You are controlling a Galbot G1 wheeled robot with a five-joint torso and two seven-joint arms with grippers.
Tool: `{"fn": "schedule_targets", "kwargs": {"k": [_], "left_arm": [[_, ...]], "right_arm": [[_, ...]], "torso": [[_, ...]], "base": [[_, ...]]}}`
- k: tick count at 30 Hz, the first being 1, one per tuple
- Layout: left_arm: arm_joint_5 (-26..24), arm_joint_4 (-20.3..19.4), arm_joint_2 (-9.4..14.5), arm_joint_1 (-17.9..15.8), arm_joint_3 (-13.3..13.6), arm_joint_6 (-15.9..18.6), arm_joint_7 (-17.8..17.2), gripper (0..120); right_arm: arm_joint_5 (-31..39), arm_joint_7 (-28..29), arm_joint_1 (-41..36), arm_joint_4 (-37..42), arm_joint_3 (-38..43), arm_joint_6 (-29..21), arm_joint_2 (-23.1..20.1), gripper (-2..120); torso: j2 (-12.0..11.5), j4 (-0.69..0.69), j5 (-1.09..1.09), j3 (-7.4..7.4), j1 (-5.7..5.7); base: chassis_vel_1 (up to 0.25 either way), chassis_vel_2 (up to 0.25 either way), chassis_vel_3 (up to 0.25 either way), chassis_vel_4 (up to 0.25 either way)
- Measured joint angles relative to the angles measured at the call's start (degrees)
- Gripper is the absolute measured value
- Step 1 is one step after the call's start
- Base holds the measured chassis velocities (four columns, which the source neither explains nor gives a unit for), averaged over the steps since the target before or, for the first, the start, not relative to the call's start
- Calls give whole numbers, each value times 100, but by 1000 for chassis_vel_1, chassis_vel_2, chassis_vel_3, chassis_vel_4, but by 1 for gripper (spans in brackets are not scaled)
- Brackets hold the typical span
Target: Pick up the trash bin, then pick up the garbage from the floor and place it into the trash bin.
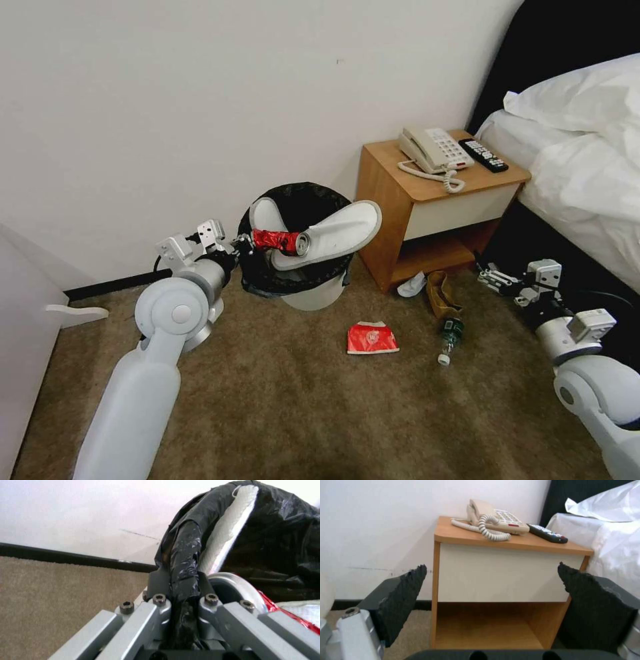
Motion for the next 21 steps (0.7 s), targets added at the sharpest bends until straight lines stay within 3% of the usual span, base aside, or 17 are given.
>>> {"fn": "schedule_targets", "kwargs": {"k": [13,21], "left_arm": [[1,4,-4,-1,-10,1,10,4],[3,5,-9,3,-10,2,13,4]], "right_arm": [[-41,-14,4,14,-12,-111,27,100],[-56,-13,2,-4,-44,1,38,100]], "torso": [[0,-1,0,0,0],[0,0,0,0,0]], "base": [[0,0,0,0],[-97,82,80,-90]]}}
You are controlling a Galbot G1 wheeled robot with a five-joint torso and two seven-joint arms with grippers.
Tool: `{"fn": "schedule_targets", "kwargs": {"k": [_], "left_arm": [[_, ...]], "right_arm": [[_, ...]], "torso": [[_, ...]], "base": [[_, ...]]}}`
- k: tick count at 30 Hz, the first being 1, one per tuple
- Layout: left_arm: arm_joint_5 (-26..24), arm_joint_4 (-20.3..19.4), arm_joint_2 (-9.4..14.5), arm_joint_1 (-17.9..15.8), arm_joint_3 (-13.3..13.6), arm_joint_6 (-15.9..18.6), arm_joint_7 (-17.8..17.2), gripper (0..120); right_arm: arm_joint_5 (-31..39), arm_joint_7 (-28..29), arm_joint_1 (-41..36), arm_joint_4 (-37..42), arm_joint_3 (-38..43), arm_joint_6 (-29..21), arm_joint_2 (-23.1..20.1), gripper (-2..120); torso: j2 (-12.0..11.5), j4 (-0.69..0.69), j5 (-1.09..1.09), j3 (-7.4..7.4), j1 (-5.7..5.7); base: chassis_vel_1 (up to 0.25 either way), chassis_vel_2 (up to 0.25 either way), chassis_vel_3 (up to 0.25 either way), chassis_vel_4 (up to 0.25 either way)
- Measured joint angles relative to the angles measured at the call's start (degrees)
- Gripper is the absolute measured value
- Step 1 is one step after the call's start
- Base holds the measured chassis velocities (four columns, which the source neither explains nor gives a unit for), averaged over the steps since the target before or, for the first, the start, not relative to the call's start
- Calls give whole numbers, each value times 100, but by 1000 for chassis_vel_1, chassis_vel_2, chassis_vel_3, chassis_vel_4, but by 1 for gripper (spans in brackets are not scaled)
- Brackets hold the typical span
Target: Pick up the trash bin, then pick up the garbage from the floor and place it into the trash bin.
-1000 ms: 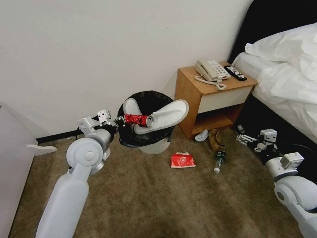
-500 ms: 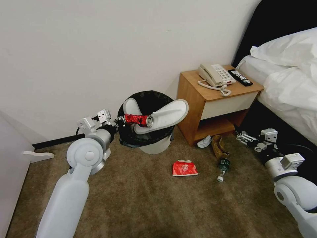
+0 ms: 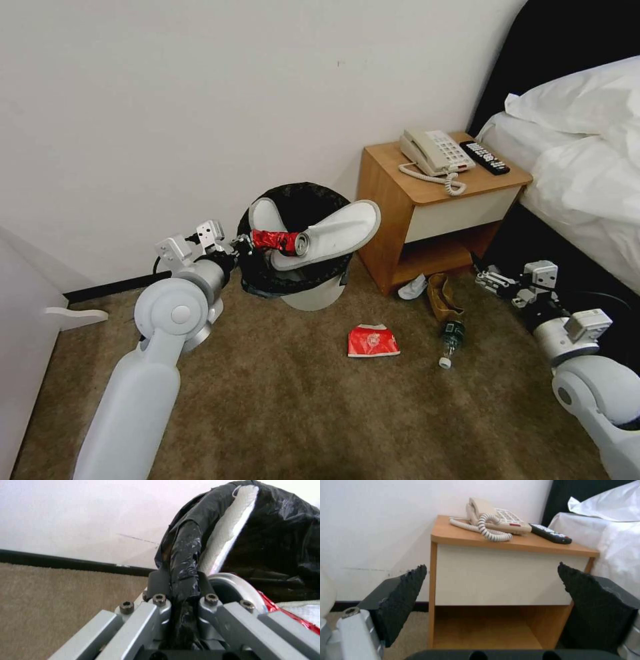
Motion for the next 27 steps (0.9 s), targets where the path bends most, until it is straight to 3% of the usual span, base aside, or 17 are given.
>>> {"fn": "schedule_targets", "kwargs": {"k": [27], "left_arm": [[3,45,7,-15,-12,2,30,4]], "right_arm": [[-12,-113,26,-53,-17,-15,8,100]], "torso": [[0,-1,0,-1,0]], "base": [[-12,15,11,-14]]}}
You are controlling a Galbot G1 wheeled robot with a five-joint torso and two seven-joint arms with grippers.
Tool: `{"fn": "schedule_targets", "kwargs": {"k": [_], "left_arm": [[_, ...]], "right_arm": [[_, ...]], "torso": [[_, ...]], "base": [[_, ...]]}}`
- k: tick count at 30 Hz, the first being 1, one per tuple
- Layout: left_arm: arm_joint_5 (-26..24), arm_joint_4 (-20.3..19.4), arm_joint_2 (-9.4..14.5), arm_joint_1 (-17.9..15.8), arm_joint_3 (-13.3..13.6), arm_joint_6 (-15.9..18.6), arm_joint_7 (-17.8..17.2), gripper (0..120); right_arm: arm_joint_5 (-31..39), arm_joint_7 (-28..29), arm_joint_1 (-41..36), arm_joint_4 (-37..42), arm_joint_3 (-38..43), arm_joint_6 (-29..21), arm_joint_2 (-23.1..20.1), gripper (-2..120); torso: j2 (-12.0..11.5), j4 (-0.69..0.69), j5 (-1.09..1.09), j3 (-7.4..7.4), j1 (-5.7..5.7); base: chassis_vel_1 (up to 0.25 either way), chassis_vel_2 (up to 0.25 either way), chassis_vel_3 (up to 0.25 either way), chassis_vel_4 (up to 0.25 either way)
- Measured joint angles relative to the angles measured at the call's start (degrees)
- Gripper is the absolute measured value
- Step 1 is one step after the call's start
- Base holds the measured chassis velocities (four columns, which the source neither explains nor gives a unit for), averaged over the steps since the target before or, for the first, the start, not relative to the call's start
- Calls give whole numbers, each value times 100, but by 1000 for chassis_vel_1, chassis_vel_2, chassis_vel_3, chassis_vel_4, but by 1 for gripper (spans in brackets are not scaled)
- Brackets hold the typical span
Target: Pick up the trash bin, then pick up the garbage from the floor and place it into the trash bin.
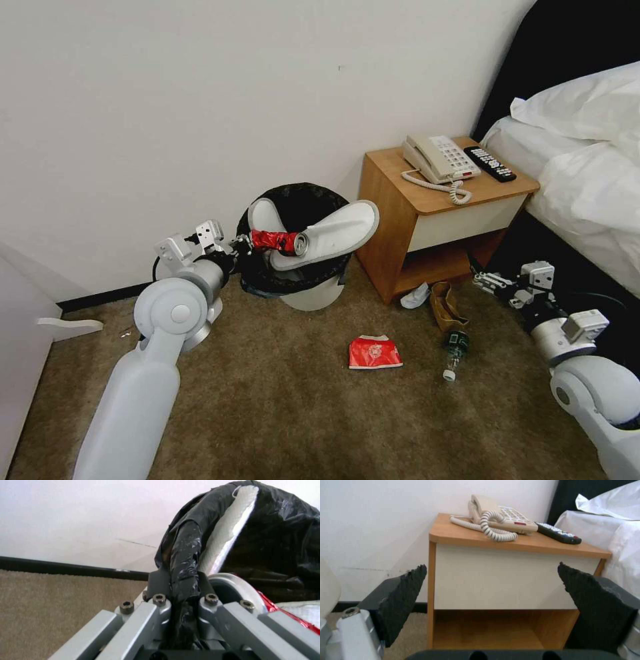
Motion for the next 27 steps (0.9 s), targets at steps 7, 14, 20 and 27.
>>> {"fn": "schedule_targets", "kwargs": {"k": [7,14,20,27], "left_arm": [[2,8,0,-10,-6,0,8,4],[9,18,0,-13,-27,0,22,4],[9,18,8,4,-53,0,29,4],[7,15,31,29,-94,-1,40,4]], "right_arm": [[22,5,15,-12,-35,85,-4,100],[26,5,-16,-16,-29,105,-4,100],[4,-4,-194,76,118,150,5,100],[-50,-56,-502,197,380,231,45,100]], "torso": [[0,1,1,2,0],[0,0,0,0,0],[0,0,0,0,0],[0,0,0,0,0]], "base": [[-106,92,105,-105],[-39,58,33,-39],[0,0,0,0],[0,0,0,0]]}}
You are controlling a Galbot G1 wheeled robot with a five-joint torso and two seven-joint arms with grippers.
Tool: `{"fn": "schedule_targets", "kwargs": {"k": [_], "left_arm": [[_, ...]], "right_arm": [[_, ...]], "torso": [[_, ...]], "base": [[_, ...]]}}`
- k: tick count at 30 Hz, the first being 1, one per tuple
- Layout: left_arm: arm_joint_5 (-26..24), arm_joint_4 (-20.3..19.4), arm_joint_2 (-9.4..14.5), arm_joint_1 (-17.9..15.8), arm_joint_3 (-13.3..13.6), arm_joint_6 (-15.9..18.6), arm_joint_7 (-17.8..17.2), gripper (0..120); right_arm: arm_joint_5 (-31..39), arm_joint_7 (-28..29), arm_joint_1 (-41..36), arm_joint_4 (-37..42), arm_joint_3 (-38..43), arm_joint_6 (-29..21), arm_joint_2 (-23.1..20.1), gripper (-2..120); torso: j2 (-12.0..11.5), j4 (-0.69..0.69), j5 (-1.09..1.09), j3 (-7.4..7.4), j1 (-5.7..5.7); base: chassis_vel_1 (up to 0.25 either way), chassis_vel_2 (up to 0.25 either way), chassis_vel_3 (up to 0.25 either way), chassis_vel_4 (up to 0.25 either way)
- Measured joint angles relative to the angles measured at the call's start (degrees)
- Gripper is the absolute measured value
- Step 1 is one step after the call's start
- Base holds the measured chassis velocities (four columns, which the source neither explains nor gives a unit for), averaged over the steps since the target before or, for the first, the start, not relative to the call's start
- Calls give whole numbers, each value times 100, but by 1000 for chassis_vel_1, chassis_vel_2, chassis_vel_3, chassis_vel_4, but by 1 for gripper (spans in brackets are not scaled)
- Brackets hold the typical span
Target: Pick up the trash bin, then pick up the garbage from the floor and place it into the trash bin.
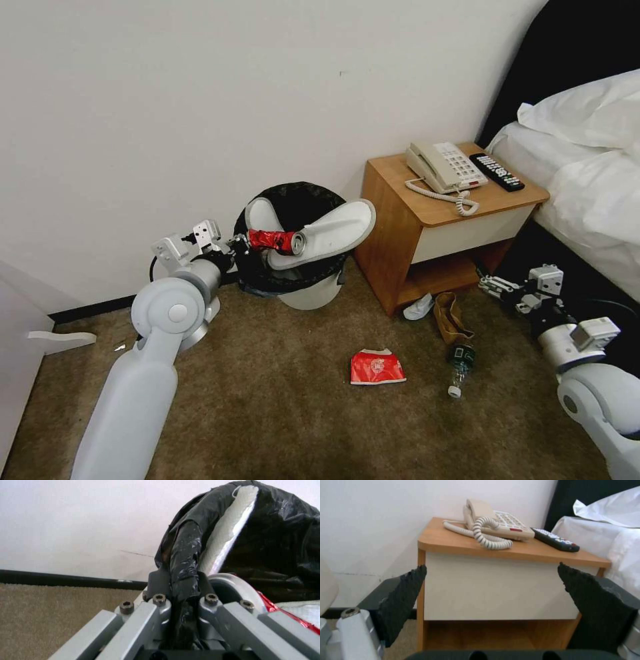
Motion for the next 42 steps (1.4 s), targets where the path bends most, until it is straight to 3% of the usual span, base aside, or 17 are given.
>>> {"fn": "schedule_targets", "kwargs": {"k": [15,42], "left_arm": [[-1,0,-5,18,-27,0,23,4],[18,4,-18,30,-10,-5,21,4]], "right_arm": [[-70,-336,-146,-52,152,119,135,100],[-97,-276,-35,-131,66,142,119,100]], "torso": [[0,0,0,0,0],[0,0,1,0,0]], "base": [[0,0,0,0],[-45,52,45,-43]]}}
